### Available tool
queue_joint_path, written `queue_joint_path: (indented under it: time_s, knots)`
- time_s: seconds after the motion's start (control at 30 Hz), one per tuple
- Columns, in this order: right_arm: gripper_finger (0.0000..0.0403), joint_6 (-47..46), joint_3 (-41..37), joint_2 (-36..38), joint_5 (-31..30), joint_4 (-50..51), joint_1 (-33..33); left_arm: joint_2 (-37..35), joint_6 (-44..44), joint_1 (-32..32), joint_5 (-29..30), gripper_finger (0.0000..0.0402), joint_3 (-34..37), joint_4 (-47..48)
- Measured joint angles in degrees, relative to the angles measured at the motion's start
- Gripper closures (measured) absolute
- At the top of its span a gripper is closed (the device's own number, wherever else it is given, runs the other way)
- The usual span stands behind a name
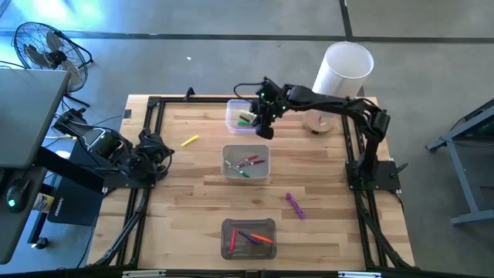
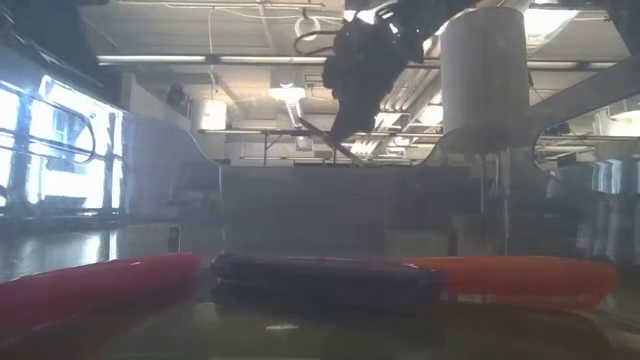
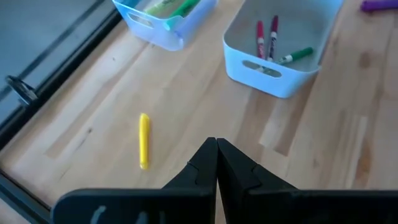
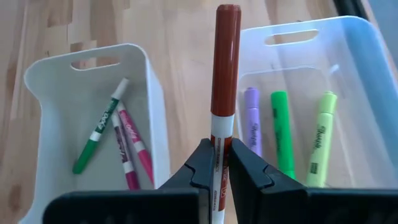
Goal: Pick & Place Markers
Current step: Put the brown marker into the gray bin
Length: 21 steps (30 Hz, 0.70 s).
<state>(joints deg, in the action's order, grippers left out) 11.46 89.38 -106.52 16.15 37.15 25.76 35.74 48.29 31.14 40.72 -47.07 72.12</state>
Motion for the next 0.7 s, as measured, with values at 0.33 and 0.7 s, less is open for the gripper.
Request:
queue_joint_path:
  time_s: [0.33, 0.7]
  knots:
    - [0.0383, 2.74, 0.0, 0.0, 2.33, 0.4, 1.67, -1.55, 0.0, 0.0, 0.1, 0.0401, 0.0, 0.45]
    - [0.0383, -0.57, 0.02, 0.02, -6.99, 1.15, -9.85, -3.85, -0.36, 0.0, -1.65, 0.0401, 0.0, 6.01]
